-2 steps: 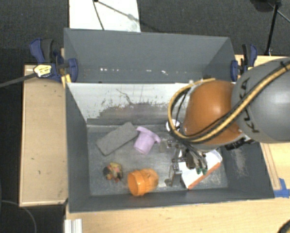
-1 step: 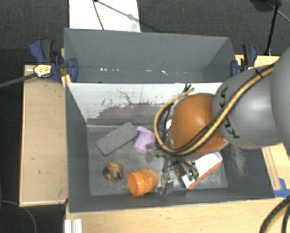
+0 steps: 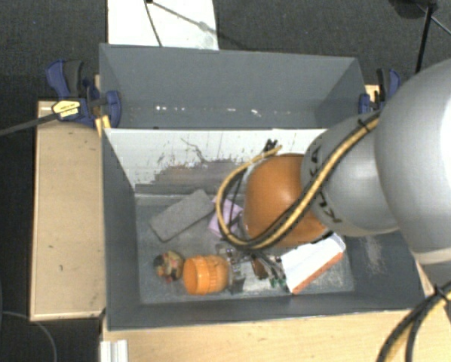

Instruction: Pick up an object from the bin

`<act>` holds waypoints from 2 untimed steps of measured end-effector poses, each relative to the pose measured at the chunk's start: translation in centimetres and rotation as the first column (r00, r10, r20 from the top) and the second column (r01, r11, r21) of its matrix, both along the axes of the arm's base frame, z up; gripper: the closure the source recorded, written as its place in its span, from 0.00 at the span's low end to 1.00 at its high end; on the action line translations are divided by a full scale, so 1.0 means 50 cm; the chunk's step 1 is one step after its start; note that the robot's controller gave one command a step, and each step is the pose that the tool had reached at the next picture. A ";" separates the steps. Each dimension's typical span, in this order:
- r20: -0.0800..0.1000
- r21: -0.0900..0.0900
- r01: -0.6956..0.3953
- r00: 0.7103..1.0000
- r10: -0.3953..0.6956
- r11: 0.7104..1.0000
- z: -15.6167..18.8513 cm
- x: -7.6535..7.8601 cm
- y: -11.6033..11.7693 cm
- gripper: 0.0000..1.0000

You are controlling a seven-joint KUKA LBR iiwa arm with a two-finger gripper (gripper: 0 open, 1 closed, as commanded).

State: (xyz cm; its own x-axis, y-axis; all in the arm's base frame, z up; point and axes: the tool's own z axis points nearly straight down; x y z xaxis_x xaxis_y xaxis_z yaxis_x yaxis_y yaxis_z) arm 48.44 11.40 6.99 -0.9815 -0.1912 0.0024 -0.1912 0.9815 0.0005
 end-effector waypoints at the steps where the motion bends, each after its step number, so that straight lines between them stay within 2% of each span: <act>1: 0.000 0.000 0.000 1.000 0.000 1.000 0.000 0.000 0.000 1.00; 2: 0.000 0.000 0.000 1.000 0.000 1.000 0.002 0.000 0.000 1.00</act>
Offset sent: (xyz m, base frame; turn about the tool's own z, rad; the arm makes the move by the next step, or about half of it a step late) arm 0.0203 -0.0150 0.1457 -0.0274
